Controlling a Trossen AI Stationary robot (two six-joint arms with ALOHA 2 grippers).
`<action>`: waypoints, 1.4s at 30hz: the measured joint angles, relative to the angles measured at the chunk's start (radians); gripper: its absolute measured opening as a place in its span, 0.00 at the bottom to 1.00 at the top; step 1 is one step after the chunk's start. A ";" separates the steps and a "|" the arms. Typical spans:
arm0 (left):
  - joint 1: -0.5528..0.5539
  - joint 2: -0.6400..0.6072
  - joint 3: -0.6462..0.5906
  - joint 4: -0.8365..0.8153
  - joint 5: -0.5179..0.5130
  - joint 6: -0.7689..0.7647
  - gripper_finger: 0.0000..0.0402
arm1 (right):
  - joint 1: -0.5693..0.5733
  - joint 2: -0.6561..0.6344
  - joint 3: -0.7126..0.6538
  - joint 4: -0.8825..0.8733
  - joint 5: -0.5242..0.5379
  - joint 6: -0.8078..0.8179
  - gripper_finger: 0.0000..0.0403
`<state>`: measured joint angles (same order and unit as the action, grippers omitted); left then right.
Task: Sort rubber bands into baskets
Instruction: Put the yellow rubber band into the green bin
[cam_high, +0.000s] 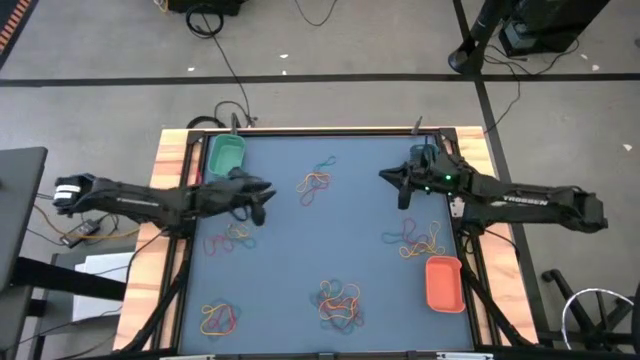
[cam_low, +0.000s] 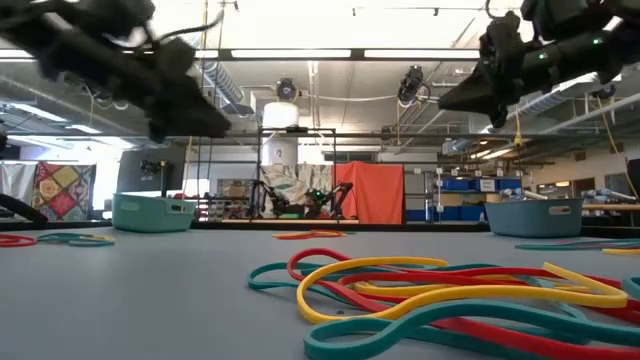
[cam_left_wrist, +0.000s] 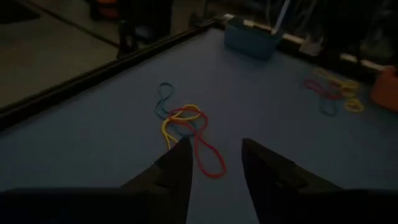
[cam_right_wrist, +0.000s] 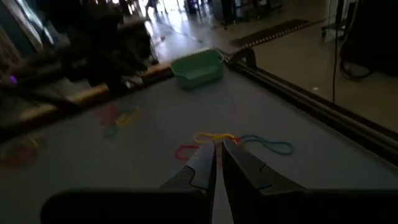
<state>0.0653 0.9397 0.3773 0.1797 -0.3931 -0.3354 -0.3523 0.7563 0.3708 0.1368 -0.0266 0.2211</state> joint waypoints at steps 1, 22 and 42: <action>0.019 0.049 0.030 0.002 0.023 0.020 0.36 | 0.002 0.012 0.001 0.004 0.000 -0.003 0.10; 0.261 0.778 0.433 -0.076 0.164 0.184 0.37 | 0.045 0.042 0.001 -0.028 0.000 0.101 0.10; 0.315 0.874 0.506 -0.155 0.254 0.188 0.37 | 0.044 0.042 0.001 -0.036 0.000 0.092 0.10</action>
<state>0.3805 1.8135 0.8829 0.0247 -0.1387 -0.1474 -0.3088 0.7986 0.3717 0.1009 -0.0269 0.3132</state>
